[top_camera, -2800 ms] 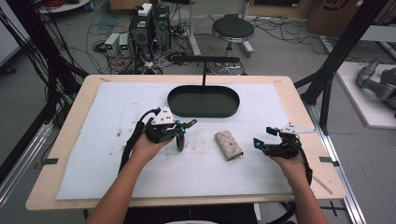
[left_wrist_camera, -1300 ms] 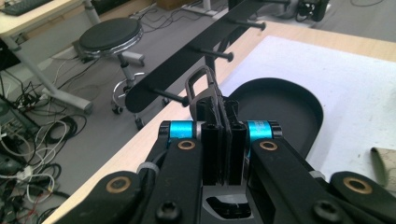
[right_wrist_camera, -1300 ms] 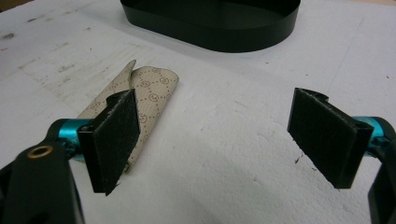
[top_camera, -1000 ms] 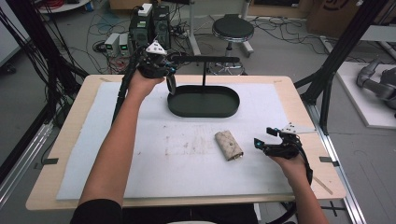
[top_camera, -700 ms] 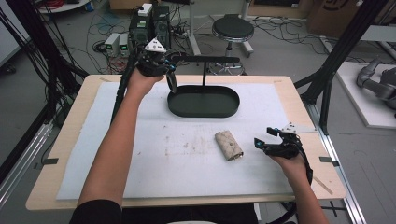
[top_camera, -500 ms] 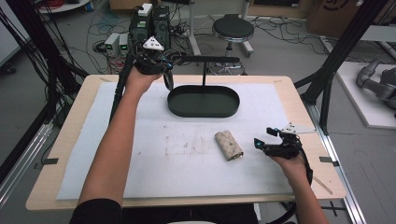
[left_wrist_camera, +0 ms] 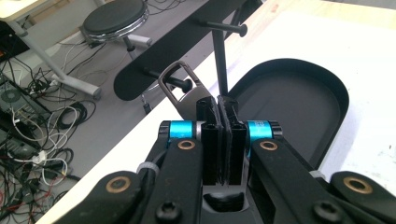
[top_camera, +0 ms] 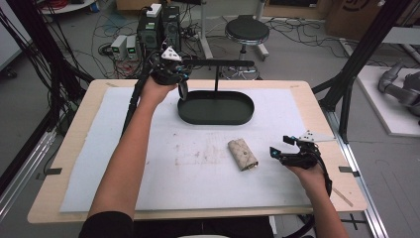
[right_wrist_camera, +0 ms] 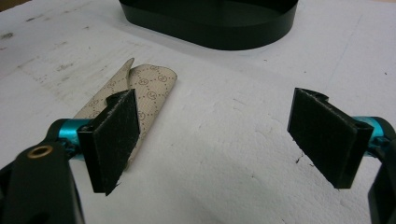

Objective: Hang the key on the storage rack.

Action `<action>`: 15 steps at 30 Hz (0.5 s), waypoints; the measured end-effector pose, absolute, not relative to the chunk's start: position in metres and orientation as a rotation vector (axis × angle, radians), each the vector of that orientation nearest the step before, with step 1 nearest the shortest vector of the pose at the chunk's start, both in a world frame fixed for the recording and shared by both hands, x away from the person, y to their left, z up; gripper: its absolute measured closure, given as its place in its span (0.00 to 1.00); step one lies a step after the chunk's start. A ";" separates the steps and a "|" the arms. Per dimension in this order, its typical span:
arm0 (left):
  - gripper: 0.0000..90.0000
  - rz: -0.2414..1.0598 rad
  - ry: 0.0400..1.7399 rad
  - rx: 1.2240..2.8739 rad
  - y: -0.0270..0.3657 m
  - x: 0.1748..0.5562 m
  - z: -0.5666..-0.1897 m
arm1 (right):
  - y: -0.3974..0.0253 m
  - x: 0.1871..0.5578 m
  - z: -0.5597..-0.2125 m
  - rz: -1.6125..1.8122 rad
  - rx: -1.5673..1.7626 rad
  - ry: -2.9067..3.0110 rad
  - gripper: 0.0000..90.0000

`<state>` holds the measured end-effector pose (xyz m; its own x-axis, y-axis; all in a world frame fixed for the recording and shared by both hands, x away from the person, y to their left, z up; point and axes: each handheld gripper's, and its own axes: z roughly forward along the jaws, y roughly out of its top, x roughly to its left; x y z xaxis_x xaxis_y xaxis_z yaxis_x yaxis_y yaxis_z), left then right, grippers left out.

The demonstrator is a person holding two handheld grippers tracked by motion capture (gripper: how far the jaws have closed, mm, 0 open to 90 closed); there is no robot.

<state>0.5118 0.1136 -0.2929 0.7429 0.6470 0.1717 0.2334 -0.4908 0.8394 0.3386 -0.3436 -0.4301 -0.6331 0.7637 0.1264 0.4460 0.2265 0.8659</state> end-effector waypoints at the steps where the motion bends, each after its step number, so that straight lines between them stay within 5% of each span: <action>1: 0.98 0.600 0.666 2.068 0.113 0.512 -0.294 | -0.344 0.339 -0.430 1.368 1.122 2.180 0.19; 15: 0.98 0.564 0.684 2.074 0.105 0.522 -0.307 | -0.344 0.338 -0.430 1.369 1.125 2.180 0.19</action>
